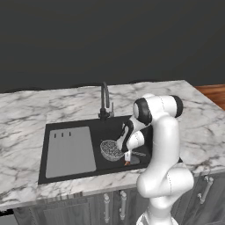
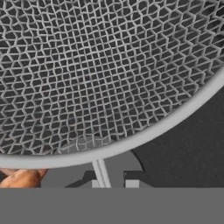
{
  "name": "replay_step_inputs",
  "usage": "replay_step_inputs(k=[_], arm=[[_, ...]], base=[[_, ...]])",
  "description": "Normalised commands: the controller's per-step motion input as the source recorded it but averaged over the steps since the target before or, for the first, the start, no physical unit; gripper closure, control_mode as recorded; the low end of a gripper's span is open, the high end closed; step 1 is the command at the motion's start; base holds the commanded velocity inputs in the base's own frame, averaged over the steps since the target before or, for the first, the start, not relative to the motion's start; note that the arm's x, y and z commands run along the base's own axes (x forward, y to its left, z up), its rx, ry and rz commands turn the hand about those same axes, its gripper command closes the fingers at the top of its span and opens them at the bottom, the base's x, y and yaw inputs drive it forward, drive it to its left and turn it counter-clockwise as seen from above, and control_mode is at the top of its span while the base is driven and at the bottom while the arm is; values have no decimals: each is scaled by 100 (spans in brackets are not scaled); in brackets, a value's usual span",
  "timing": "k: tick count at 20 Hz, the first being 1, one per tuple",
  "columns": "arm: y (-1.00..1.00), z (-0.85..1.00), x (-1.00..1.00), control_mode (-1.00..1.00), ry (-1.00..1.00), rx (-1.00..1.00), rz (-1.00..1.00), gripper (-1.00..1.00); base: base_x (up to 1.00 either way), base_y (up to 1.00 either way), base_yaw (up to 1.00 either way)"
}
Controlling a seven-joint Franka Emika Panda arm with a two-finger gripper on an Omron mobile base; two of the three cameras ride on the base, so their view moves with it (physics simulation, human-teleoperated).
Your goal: Pick the strainer and strainer and place them in the sink. Then turn on the water.
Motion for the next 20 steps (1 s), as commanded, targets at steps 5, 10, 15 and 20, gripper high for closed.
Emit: replay_step_inputs(k=[5, 10, 15, 20], arm=[[2, -22, 0, -100, 0, 0, 0, -100], [15, -10, 1, -100, 0, 0, 0, -100], [2, 2, 0, -100, 0, 0, 0, -100], [0, 29, -4, -100, 0, 2, 0, -100]], base=[[0, 0, 0], [0, 0, 0], [0, 0, 0], [0, 0, 0]])
